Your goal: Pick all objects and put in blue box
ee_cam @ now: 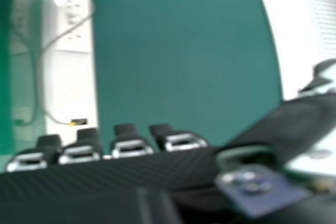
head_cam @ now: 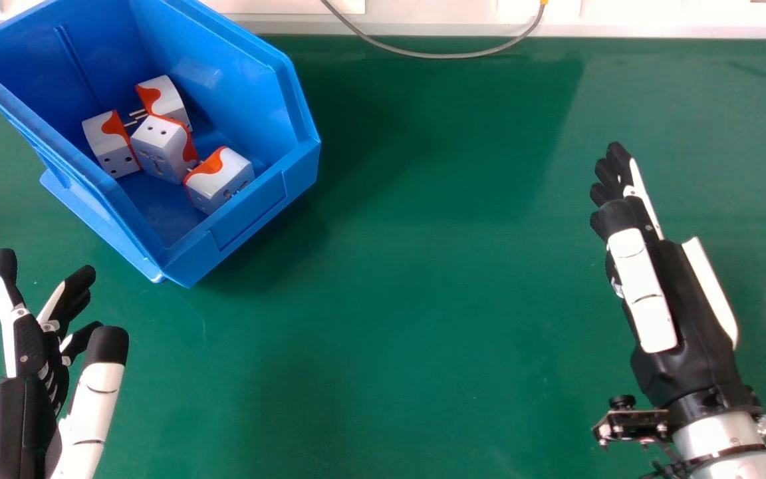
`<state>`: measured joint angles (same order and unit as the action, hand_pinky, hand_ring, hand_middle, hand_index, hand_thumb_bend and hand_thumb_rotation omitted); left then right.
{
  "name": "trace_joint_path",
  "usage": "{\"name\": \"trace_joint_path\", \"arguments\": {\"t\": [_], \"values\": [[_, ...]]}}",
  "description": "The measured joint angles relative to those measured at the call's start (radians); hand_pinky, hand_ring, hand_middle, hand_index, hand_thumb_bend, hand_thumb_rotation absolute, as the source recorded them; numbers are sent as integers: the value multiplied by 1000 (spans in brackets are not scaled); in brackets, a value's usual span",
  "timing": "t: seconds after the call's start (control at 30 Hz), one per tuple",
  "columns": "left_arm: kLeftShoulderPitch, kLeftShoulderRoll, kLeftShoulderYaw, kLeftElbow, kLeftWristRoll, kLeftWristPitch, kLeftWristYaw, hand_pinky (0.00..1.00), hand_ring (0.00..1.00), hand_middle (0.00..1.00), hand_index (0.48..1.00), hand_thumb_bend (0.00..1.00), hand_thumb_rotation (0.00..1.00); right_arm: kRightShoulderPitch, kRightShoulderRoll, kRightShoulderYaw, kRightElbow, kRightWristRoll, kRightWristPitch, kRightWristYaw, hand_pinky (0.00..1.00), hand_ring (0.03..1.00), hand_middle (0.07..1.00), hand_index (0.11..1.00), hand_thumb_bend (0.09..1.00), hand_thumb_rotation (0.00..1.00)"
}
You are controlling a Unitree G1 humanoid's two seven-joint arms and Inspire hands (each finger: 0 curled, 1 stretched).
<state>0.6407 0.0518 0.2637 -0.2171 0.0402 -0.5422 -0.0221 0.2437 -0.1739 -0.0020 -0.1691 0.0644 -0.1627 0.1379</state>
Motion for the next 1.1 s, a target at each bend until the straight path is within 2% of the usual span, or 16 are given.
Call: {"name": "trace_joint_path", "arguments": {"t": [0.03,0.13,0.2,0.23,0.27,0.3,0.37,0.4,0.43,0.5,0.57,0.63,0.67,0.73,0.93,1.1], "values": [[-8,1,0,0,-2,8,1,830,904,902,895,633,867,1,-2,-3,-6,0,9,2,1000,1000,1000,1000,341,1000],[-40,1,-3,0,-2,59,5,824,901,899,896,579,851,0,-6,-7,-25,-1,27,6,1000,1000,1000,1000,333,1000],[-50,-1,-5,-8,-1,92,8,821,899,898,895,557,841,-3,-5,-7,-29,0,27,7,1000,1000,1000,1000,332,1000],[-54,-4,-7,-16,-1,115,11,821,899,898,895,554,839,-3,-4,-8,-29,0,27,7,1000,1000,1000,1000,331,1000],[-55,-5,-8,-20,-1,122,11,821,899,898,896,552,837,-3,-4,-8,-29,0,27,8,1000,1000,1000,1000,331,1000],[-52,-10,-11,-39,0,142,14,822,899,898,896,554,835,-3,-4,-10,-29,0,27,12,1000,1000,1000,1000,327,1000],[-45,-17,-15,-60,0,158,18,827,899,900,898,559,831,-3,-5,-15,-29,0,27,18,998,1000,1000,1000,312,1000],[-34,-26,-19,-74,0,166,23,827,899,900,898,558,830,-4,-8,-21,-29,0,27,20,997,1000,1000,1000,308,1000],[-30,-28,-21,-81,3,177,25,828,899,900,898,558,829,-4,-9,-25,-29,1,27,22,996,1000,1000,1000,305,1000],[-9,-36,-29,-112,15,198,26,824,894,902,897,469,820,-7,-14,-35,-29,0,27,26,993,1000,1000,1000,296,1000],[4,-38,-32,-130,19,207,27,824,900,918,899,440,824,-12,-21,-47,-29,-3,27,24,991,1000,1000,1000,300,1000],[4,-39,-31,-134,19,218,29,859,938,962,927,428,839,-21,-22,-58,-26,-9,26,21,990,1000,1000,1000,307,1000],[3,-39,-32,-134,19,225,30,906,968,981,960,415,846,-26,-22,-63,-25,-14,26,18,989,1000,1000,1000,317,1000],[2,-42,-33,-134,21,233,31,966,990,994,987,425,850,-30,-22,-67,-24,-27,25,12,988,1000,1000,1000,325,1000],[5,-38,-42,-137,38,252,29,999,1000,1000,1000,509,866,-30,-22,-75,-15,-40,23,5,981,1000,1000,1000,308,1000],[5,-32,-44,-154,39,269,25,1000,1000,1000,1000,518,869,-29,-22,-82,-15,-42,22,5,981,1000,1000,1000,308,1000]]}}
